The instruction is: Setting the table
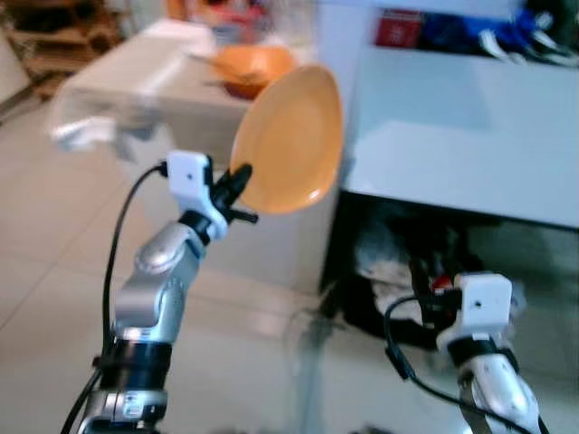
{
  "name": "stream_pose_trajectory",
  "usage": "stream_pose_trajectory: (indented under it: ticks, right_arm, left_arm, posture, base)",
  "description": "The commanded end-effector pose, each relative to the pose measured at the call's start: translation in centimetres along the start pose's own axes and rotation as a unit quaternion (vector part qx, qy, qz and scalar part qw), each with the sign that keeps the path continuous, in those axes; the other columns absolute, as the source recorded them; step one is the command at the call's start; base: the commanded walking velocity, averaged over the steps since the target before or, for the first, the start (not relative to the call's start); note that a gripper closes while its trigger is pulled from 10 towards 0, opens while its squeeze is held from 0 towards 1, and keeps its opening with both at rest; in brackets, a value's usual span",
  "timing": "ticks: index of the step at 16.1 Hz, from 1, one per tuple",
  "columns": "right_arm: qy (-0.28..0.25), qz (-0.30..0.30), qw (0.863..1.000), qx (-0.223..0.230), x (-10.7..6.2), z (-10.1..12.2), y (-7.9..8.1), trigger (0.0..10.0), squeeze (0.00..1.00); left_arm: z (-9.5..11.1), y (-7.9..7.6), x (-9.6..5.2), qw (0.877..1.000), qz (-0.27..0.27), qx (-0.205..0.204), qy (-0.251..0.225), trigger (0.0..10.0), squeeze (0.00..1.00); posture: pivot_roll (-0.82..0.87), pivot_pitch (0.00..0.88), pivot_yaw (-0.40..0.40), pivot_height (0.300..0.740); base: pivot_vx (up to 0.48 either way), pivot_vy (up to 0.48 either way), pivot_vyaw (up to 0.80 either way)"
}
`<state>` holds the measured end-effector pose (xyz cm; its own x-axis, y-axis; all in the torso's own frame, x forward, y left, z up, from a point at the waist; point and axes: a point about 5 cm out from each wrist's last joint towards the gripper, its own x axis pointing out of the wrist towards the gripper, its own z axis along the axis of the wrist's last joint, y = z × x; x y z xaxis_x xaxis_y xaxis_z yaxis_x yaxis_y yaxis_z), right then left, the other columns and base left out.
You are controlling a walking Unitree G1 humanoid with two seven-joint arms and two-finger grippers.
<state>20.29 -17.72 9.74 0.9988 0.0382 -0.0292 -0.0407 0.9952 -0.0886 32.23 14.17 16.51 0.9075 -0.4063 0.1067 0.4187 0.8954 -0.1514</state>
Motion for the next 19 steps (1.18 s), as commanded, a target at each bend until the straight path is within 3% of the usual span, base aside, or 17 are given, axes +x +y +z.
stream_pose_trajectory:
  ticks: [1,7,12,14,15,17,19]
  right_arm:
    - [-0.002,-0.016,1.000,-0.011,-0.3,0.1,-0.7,10.0,0.00]
    - [0.002,-0.022,1.000,-0.019,-1.2,-0.2,-0.9,10.0,0.00]
    - [0.001,-0.019,1.000,-0.017,-1.3,-0.3,-0.7,10.0,0.00]
    - [0.001,-0.014,1.000,-0.017,-1.2,-0.5,-0.6,10.0,0.00]
    - [0.001,-0.016,1.000,-0.017,-1.3,-0.7,-0.7,10.0,0.00]
    - [0.000,-0.018,1.000,-0.016,-1.3,-0.8,-0.8,10.0,0.00]
    - [0.000,-0.019,1.000,-0.016,-1.5,-1.1,-1.2,10.0,0.00]
  left_arm:
    - [0.6,-1.6,0.8,0.999,-0.033,0.003,-0.017,0.0,0.00]
    - [1.4,-1.0,0.6,0.999,-0.017,0.011,-0.031,0.0,0.00]
    - [1.8,-0.7,-0.8,0.999,0.004,0.020,-0.029,0.0,0.00]
    - [-0.9,1.5,-3.4,0.994,0.101,-0.015,0.023,0.0,0.00]
    - [-2.6,2.5,-5.7,0.985,0.155,-0.040,0.060,0.0,0.00]
    - [-3.6,2.2,-7.6,0.981,0.168,-0.055,0.086,0.0,0.00]
    - [-2.4,-0.2,-8.7,0.989,0.113,-0.054,0.077,0.0,0.00]
  posture:
    - [-0.09,0.026,0.038,0.740]
    - [-0.09,0.026,0.043,0.740]
    - [-0.07,0.026,0.048,0.740]
    - [-0.07,0.020,0.056,0.740]
    - [-0.07,0.019,0.059,0.740]
    - [-0.07,0.017,0.059,0.740]
    - [-0.06,0.011,0.059,0.740]
  base:
    - [0.000,-0.424,-0.64]
    - [0.161,-0.416,-0.20]
    - [0.243,-0.412,0.00]
    - [0.240,-0.412,0.00]
    - [0.251,-0.405,0.00]
    - [0.247,-0.409,0.00]
    - [0.255,-0.403,0.00]
